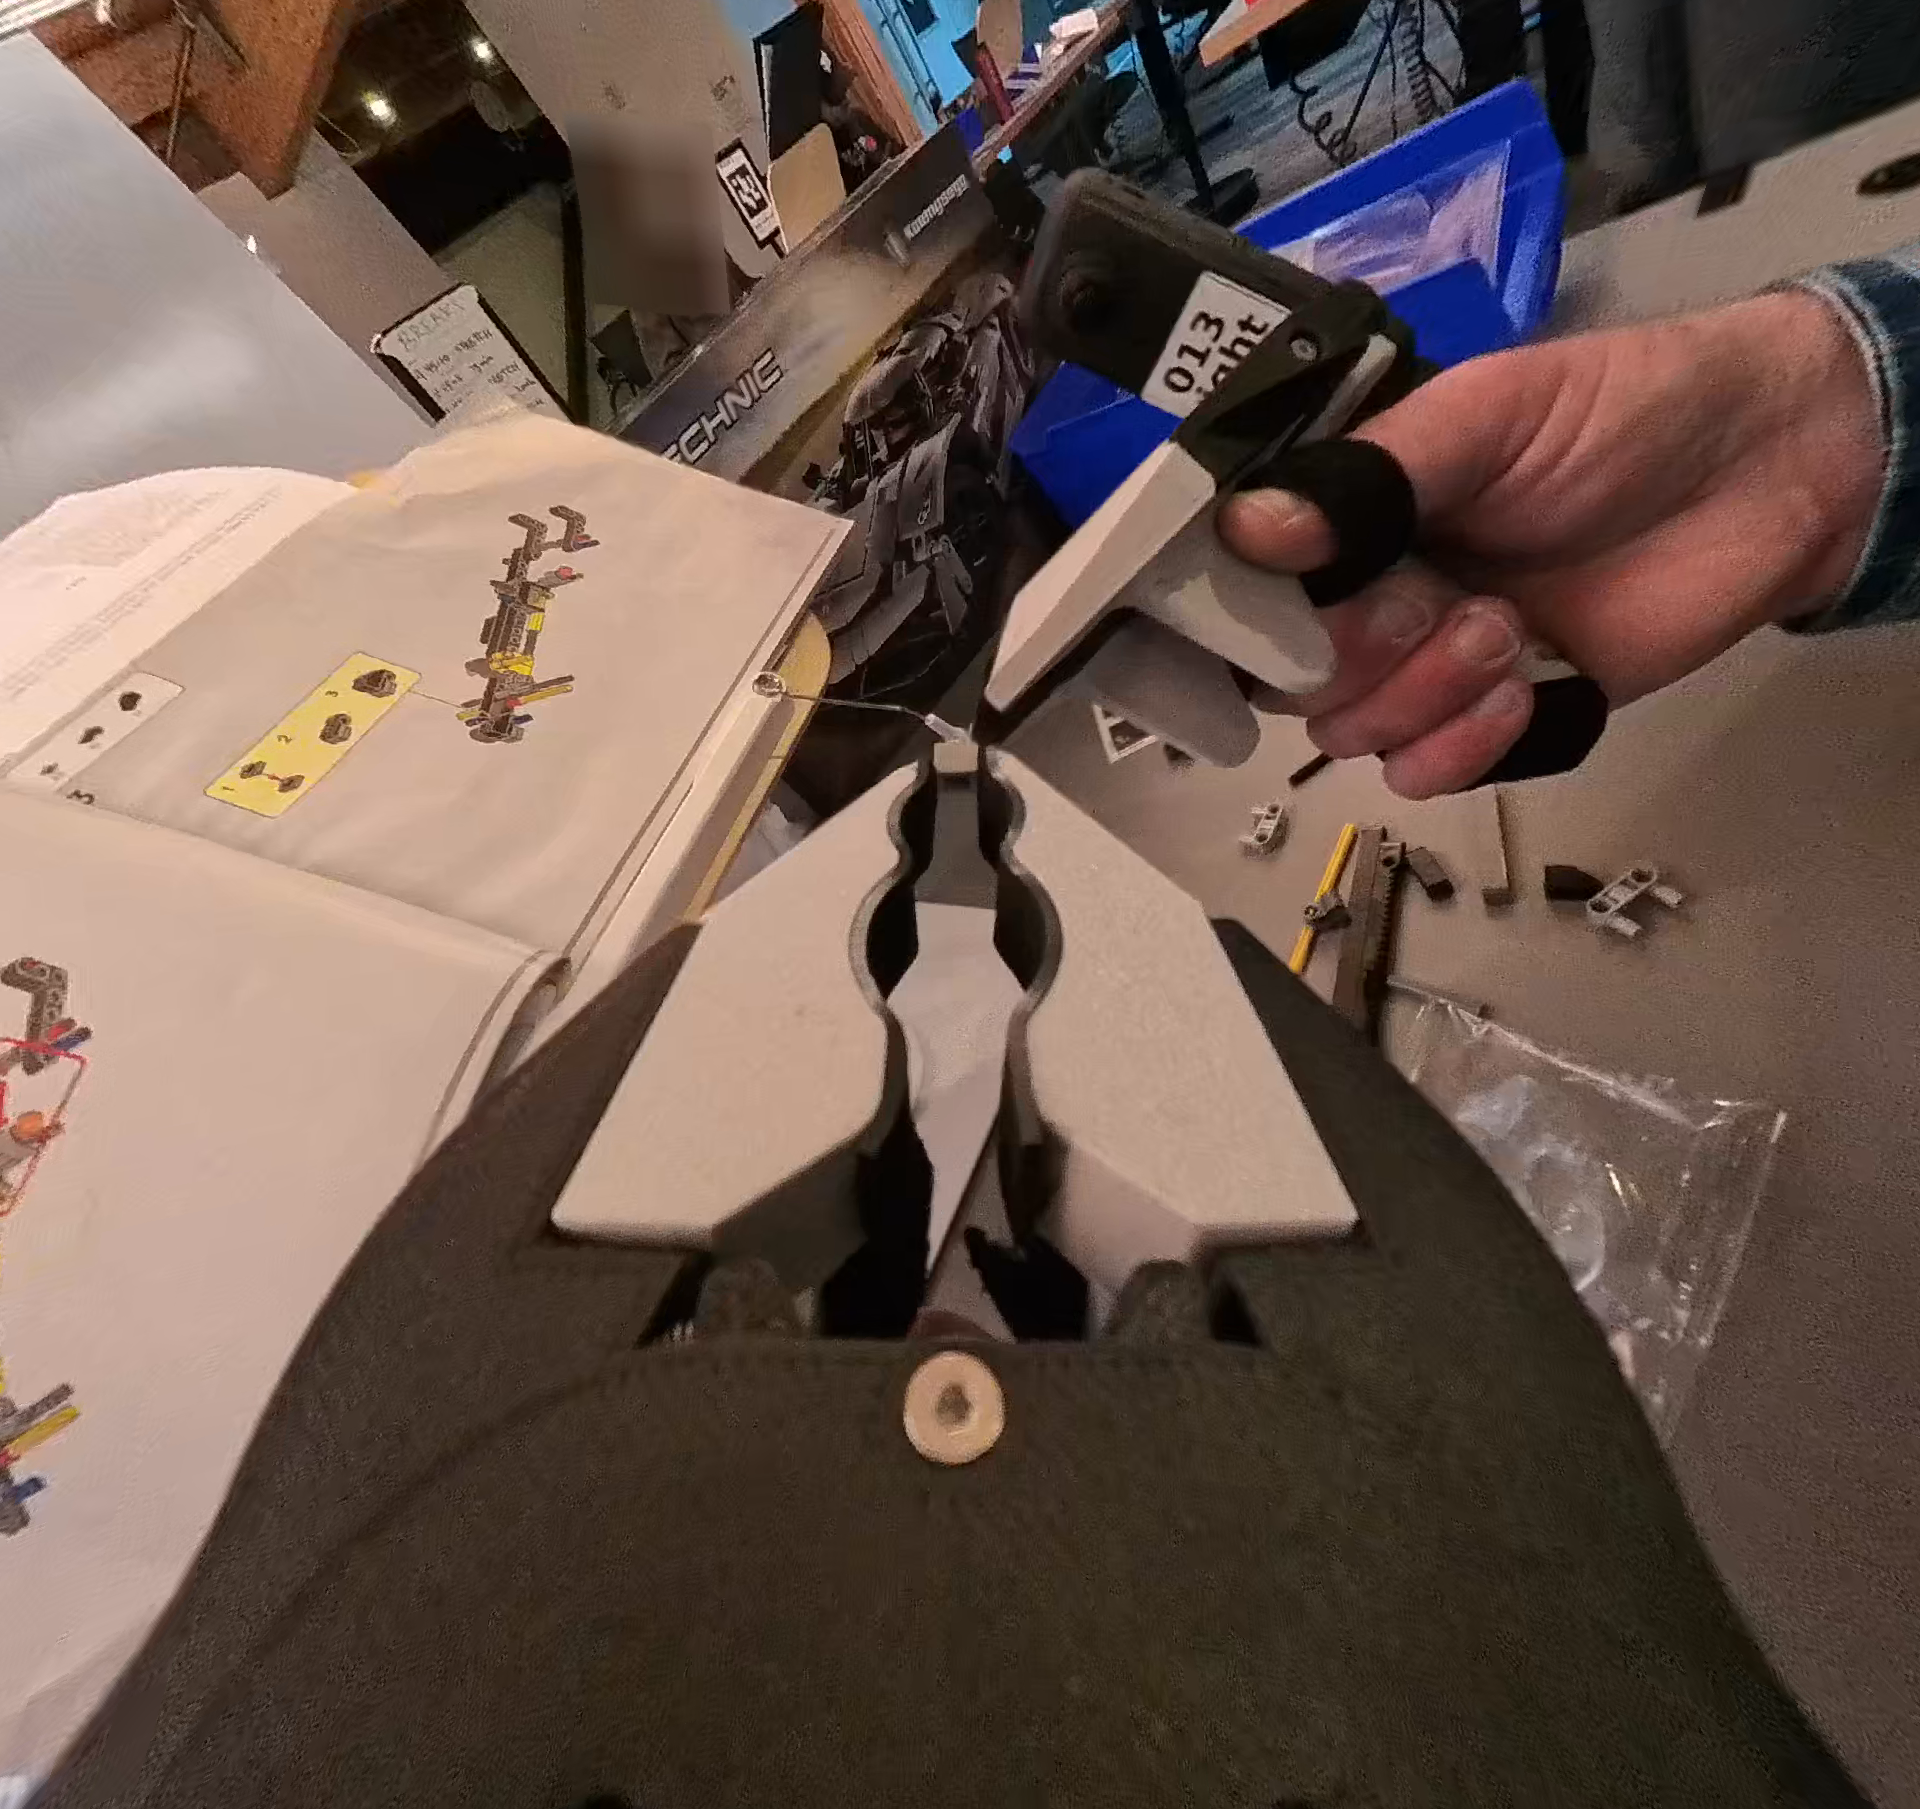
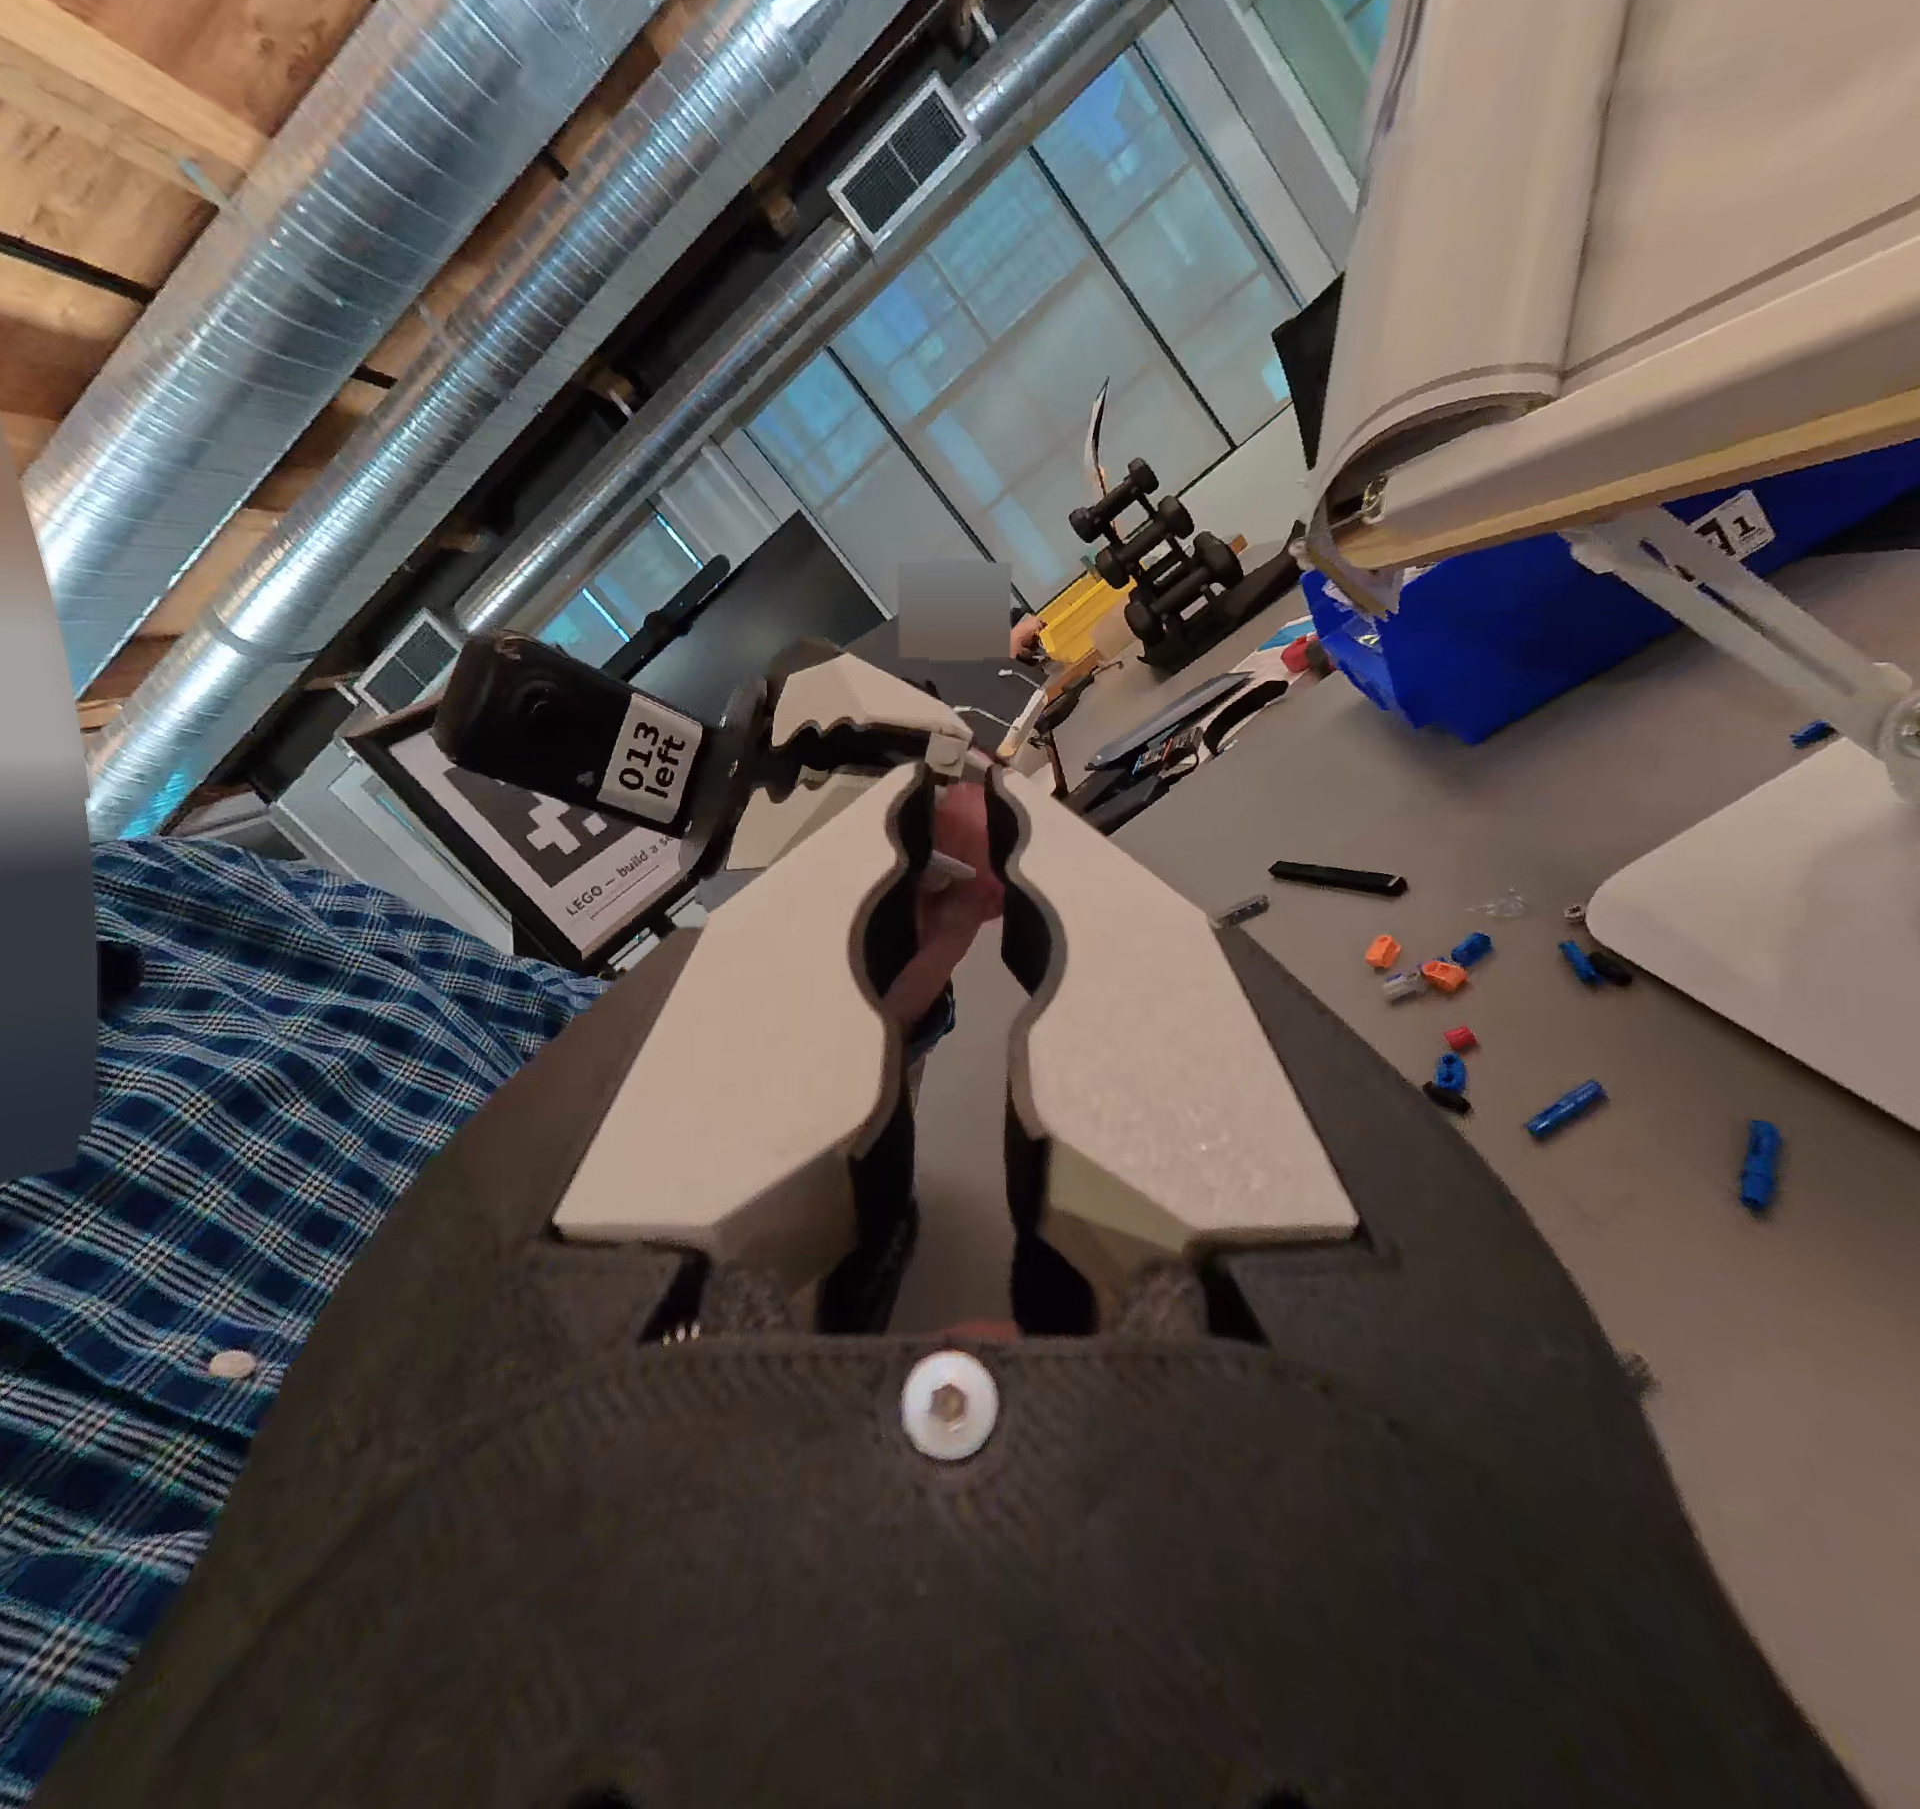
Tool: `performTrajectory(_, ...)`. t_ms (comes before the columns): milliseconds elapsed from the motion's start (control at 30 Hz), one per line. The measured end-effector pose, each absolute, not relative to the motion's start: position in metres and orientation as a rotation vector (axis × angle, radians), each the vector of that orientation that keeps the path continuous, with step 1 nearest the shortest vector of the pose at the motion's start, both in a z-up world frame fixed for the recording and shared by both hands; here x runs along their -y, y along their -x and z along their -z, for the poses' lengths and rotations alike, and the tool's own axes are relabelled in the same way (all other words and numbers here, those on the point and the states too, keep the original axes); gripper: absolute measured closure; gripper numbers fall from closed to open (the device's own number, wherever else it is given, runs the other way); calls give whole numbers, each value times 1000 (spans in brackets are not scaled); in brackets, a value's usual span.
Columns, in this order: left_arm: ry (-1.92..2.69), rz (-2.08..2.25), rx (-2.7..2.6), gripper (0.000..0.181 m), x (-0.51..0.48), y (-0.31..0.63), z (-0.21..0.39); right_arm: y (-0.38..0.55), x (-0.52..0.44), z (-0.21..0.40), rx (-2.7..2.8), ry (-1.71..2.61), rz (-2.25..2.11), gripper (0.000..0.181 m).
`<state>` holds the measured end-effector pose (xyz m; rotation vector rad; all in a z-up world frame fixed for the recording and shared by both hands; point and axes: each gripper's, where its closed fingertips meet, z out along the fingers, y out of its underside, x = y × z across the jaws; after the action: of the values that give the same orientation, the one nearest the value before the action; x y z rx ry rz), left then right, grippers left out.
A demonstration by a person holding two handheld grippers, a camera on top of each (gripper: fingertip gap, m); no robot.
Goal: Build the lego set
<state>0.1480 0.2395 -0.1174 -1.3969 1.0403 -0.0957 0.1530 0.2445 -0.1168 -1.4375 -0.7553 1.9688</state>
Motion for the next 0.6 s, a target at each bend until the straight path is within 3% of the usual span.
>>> performTrajectory(133,1365,24,-1099,176,-235,-157,119,-149,-233,115,801,1444,-2003,169)
performTrajectory(400,1349,-4,-1119,176,-229,-162,124,-150,-228,120,855,1473,-1932,176)
performTrajectory(600,1409,36,-1083,166,-223,-145,128,-160,-242,142,1000,1581,-1605,176)
